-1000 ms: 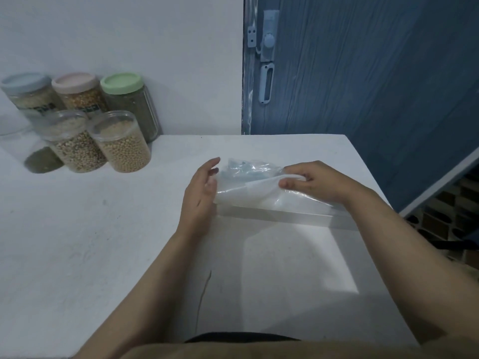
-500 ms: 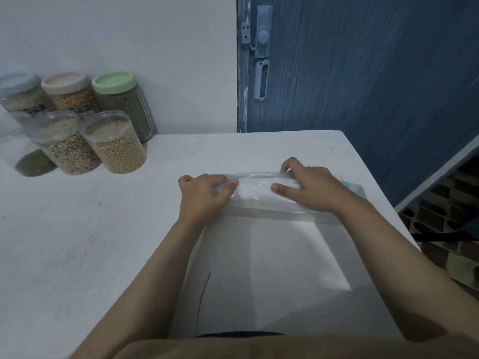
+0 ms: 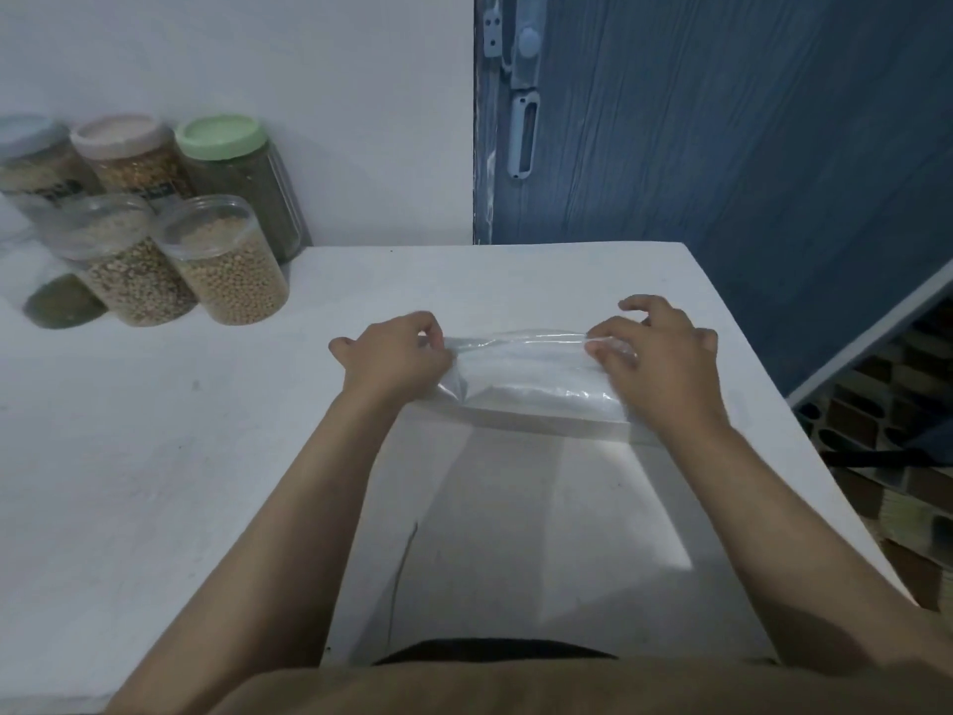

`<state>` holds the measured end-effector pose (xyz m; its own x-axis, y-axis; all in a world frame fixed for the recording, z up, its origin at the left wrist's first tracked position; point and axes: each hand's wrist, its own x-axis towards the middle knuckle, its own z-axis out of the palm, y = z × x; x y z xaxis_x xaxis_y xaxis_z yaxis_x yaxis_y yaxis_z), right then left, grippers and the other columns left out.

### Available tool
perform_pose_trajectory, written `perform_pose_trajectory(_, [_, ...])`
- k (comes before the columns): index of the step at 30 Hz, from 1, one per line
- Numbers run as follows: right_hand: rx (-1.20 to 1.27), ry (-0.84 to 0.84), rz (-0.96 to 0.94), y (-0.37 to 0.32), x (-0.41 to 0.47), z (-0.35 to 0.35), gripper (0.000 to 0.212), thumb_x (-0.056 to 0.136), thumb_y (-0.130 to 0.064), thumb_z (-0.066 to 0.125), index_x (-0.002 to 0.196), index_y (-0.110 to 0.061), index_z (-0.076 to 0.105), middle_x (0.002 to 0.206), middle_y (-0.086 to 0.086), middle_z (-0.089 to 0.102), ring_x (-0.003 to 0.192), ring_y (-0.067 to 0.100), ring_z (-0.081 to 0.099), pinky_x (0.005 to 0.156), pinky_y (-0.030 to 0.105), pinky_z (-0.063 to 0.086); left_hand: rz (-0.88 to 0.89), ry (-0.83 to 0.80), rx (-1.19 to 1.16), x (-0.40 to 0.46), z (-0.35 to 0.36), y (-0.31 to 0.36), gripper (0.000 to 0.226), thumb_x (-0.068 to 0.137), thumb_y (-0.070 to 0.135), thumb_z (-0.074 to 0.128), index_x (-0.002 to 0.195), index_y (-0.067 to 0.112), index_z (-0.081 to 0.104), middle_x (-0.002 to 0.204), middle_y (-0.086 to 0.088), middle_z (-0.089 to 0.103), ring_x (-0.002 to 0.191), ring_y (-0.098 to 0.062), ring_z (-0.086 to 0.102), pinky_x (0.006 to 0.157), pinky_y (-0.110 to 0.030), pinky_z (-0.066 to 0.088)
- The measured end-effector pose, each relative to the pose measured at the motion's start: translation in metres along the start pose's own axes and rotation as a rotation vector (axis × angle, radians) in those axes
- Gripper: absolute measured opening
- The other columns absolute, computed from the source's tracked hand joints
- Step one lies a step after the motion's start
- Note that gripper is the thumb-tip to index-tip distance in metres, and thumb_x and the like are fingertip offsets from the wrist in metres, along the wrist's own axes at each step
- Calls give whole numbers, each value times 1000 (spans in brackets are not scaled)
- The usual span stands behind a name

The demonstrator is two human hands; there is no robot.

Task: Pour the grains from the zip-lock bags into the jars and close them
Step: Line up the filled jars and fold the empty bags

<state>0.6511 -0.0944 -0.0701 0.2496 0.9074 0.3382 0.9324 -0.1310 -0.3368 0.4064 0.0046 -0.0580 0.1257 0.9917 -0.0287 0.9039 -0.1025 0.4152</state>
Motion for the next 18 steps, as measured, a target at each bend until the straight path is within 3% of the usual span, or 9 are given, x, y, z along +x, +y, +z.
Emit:
perform_pose_trajectory(2, [29, 146, -179, 1, -13, 3, 16, 95, -30, 61, 101, -29, 75, 105, -6, 63, 95, 19, 59, 84, 28, 22, -4, -22, 84, -3, 1, -3, 15, 85, 32, 50, 76, 23, 58, 79, 10, 63, 83, -16, 53, 81, -39, 20])
perform_pose_trajectory(4, [105, 120, -241, 6, -20, -1, 24, 96, -29, 55, 112, -28, 73, 91, -10, 66, 83, 14, 59, 83, 27, 27, -24, -28, 138, -6, 1, -4, 23, 87, 34, 50, 68, 22, 54, 69, 8, 57, 75, -14, 50, 81, -39, 20])
perform_pose_trajectory(6, [136, 18, -178, 9, -26, -8, 29, 97, -34, 46, 114, -35, 69, 81, -12, 67, 77, 9, 58, 85, 29, 29, -39, -36, 168, -6, 2, -3, 27, 88, 35, 50, 67, 21, 54, 68, 6, 55, 73, -15, 50, 82, -40, 20])
perform_pose_trajectory(8, [130, -104, -59, 8, -27, -15, 29, 98, -39, 40, 98, -42, 70, 76, -12, 67, 79, 10, 58, 90, 31, 30, -48, -41, 189, -7, 3, 2, 30, 91, 37, 48, 66, 21, 55, 70, 4, 55, 74, -18, 51, 80, -40, 19])
perform_pose_trajectory(9, [124, -177, 12, 6, -25, -18, 33, 99, -40, 40, 86, -33, 69, 69, -11, 63, 77, 13, 57, 91, 32, 30, -47, -36, 199, -9, 4, 3, 32, 91, 38, 46, 65, 21, 55, 71, 4, 57, 76, -19, 52, 79, -40, 19])
perform_pose_trajectory(11, [93, -332, 148, 2, -16, -24, 41, 100, -42, 37, 66, -21, 47, 56, -7, 50, 72, 20, 52, 86, 35, 30, -29, 17, 227, -13, 6, 3, 35, 92, 41, 44, 67, 24, 62, 84, 3, 60, 89, -21, 49, 79, -40, 17])
perform_pose_trajectory(13, [66, -458, 243, -2, -7, -26, 45, 100, -45, 35, 66, -19, 49, 63, -2, 54, 79, 24, 53, 85, 36, 28, -13, 97, 197, -16, 8, -1, 35, 91, 47, 46, 73, 28, 70, 99, 2, 52, 105, -24, 39, 79, -40, 15])
perform_pose_trajectory(16, [111, -548, 379, -4, 8, -26, 41, 98, -46, 48, 91, -15, 74, 96, 3, 69, 91, 24, 54, 89, 34, 39, -55, 90, 40, -14, 11, -10, 35, 88, 50, 51, 75, 26, 74, 107, 5, 46, 111, -23, 34, 82, -37, 16])
perform_pose_trajectory(18, [203, -533, 437, -1, 16, -24, 38, 91, -44, 63, 82, -8, 72, 86, 4, 66, 85, 24, 57, 74, 28, 43, -122, 63, -16, -10, 11, -12, 34, 84, 50, 54, 74, 25, 74, 104, 7, 45, 106, -21, 33, 82, -37, 17])
